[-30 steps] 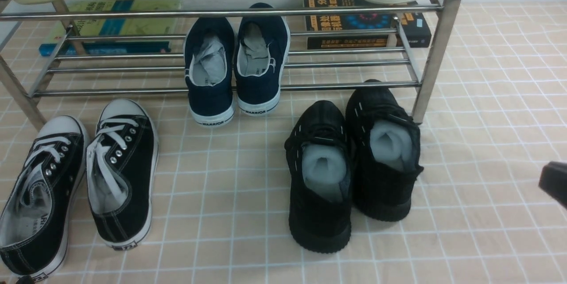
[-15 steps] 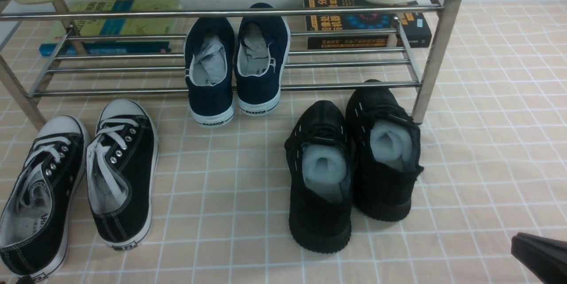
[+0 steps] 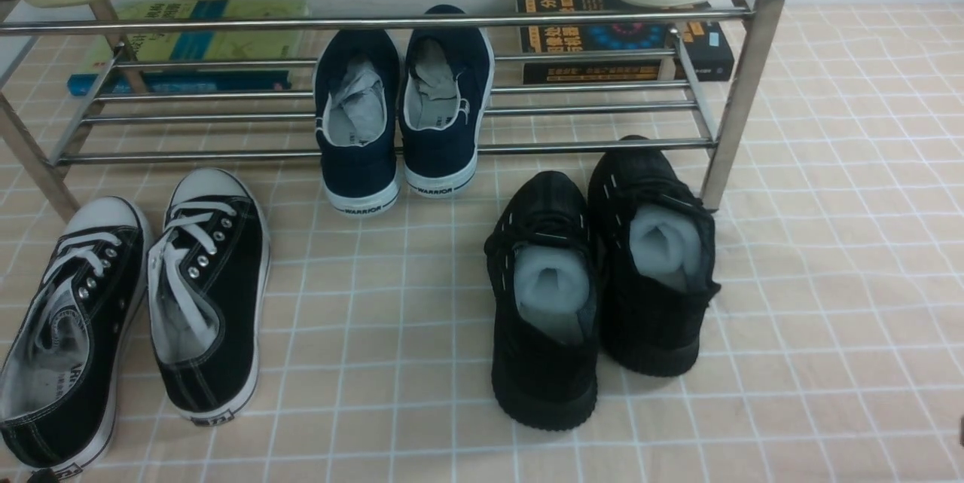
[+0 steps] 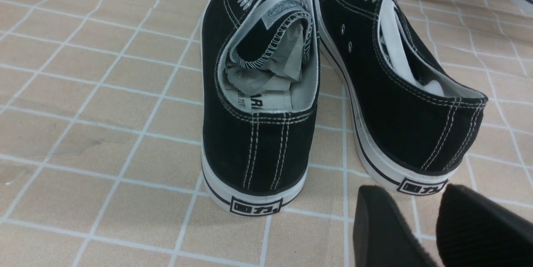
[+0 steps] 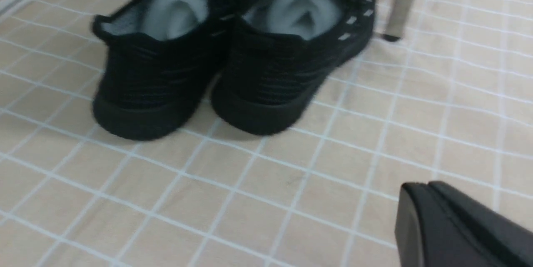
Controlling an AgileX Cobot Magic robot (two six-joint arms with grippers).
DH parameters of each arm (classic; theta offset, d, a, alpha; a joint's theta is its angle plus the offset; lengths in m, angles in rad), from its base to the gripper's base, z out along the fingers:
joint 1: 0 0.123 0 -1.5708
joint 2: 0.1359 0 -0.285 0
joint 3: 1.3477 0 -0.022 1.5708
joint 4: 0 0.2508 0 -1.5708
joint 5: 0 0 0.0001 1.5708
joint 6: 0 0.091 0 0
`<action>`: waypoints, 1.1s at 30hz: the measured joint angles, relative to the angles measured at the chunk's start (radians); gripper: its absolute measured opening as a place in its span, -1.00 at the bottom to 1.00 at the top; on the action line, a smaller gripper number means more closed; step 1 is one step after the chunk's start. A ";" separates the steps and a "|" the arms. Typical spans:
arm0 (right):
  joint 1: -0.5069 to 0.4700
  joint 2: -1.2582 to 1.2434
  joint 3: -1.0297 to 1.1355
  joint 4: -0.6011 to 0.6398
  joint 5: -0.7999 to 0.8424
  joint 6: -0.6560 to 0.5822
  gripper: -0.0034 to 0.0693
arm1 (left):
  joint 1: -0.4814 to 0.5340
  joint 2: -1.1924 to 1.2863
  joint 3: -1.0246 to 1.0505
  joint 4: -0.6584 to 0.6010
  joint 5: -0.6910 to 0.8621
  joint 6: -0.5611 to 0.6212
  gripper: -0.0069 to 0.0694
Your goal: Take the shoes off the shelf from the light coffee tablecloth by hand.
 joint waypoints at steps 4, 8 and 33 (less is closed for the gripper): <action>-0.085 -0.103 0.020 -0.005 0.033 0.000 -0.87 | 0.000 0.000 0.000 0.000 0.000 0.000 -0.19; -0.168 -0.211 0.102 -0.007 0.020 0.002 -0.87 | 0.000 0.000 0.000 0.000 0.000 0.000 -0.19; -0.250 -0.225 0.178 -0.020 -0.001 0.130 -0.78 | 0.000 0.000 0.000 0.000 0.000 0.000 -0.19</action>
